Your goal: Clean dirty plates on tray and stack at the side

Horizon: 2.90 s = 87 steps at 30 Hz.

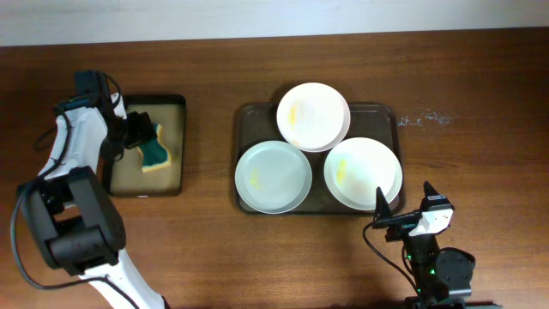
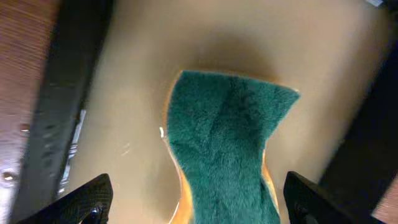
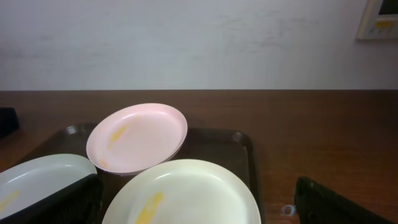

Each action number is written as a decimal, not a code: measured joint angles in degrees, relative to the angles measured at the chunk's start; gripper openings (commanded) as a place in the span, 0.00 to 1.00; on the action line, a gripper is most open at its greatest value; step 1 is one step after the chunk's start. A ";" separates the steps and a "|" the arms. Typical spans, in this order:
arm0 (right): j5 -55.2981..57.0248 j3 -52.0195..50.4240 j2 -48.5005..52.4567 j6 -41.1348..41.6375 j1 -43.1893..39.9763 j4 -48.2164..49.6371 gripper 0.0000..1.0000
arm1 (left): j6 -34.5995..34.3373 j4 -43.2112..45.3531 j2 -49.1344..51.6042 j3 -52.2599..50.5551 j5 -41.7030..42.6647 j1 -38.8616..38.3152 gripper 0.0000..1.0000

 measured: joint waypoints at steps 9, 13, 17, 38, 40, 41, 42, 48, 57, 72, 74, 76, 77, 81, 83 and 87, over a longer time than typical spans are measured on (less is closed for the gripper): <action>0.00 0.00 0.00 -0.02 0.00 0.00 0.98 | -0.20 -1.07 5.31 0.00 -2.45 -3.52 0.74; 0.00 0.00 0.00 -0.02 0.00 0.00 0.98 | -0.22 -1.07 5.31 0.00 -3.34 -3.52 0.00; 0.00 0.00 0.00 -0.04 0.00 0.00 0.98 | 0.02 -0.98 5.31 0.00 -4.09 -3.52 0.99; 0.00 0.00 0.00 0.00 0.00 0.00 0.98 | -0.33 2.71 5.31 0.00 -4.87 -3.52 0.72; 0.00 0.00 0.00 -0.02 0.00 0.00 0.98 | -0.37 2.08 5.31 0.00 -4.87 -3.52 0.37; 0.00 0.00 0.00 -0.04 0.00 0.00 0.98 | -0.44 1.90 5.31 0.00 -4.87 -3.52 0.22; 0.00 0.00 0.00 0.00 0.00 0.00 0.98 | -0.35 1.88 5.31 0.04 -4.85 -3.52 0.00; 0.00 0.00 0.00 -0.02 0.00 0.00 0.98 | -0.39 -4.35 5.29 4.31 -4.87 -3.52 0.00; 0.00 0.00 0.00 -0.02 0.00 0.00 0.99 | -0.39 -15.67 -7.10 14.29 -4.85 -3.52 0.00; 0.00 0.00 0.00 -0.07 0.00 0.02 0.99 | -0.39 -3.43 -12.90 1.97 -2.08 -3.52 0.00; 0.00 0.00 0.00 -0.02 0.00 0.00 0.98 | -0.39 -0.85 -11.41 -1.70 -1.73 -3.52 0.00; 0.00 0.00 0.00 -0.02 0.00 0.00 0.98 | -0.39 -2.21 -8.70 -3.41 -1.57 -3.52 0.00; 0.00 0.00 0.00 0.00 0.00 0.00 0.98 | -0.39 -3.10 -8.09 -3.45 -1.53 -3.52 0.00; 0.00 0.00 0.00 -0.02 0.00 0.00 0.98 | -0.39 -10.82 -11.08 2.97 1.11 -3.52 0.00; 0.00 0.00 0.00 0.00 0.00 0.00 0.98 | -0.39 -12.22 -18.49 6.21 7.58 -4.00 0.00; 0.00 0.00 -0.02 -0.04 0.00 0.02 0.98 | -3.78 -16.55 -25.59 8.00 16.48 -10.49 0.00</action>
